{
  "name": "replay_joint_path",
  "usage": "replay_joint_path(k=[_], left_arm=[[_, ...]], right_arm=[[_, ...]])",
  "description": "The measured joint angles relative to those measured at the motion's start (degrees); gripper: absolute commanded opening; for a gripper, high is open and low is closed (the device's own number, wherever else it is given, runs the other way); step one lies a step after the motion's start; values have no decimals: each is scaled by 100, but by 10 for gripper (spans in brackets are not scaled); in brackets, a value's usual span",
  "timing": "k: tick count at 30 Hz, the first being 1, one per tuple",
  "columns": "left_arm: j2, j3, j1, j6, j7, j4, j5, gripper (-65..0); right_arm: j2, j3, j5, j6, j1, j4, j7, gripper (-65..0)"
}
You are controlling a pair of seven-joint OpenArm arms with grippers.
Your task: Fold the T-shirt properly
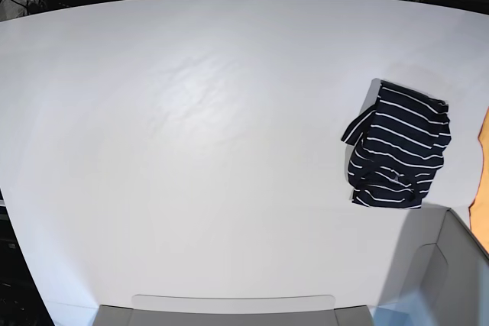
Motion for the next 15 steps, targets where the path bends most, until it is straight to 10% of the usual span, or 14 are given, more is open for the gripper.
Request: replay_joint_path(k=[15], left_arm=[[151, 0, -424, 35, -1792, -1362, 2, -650]], right_arm=[[-859, -1266, 22, -22, 1027, -2074, 1690, -650]])
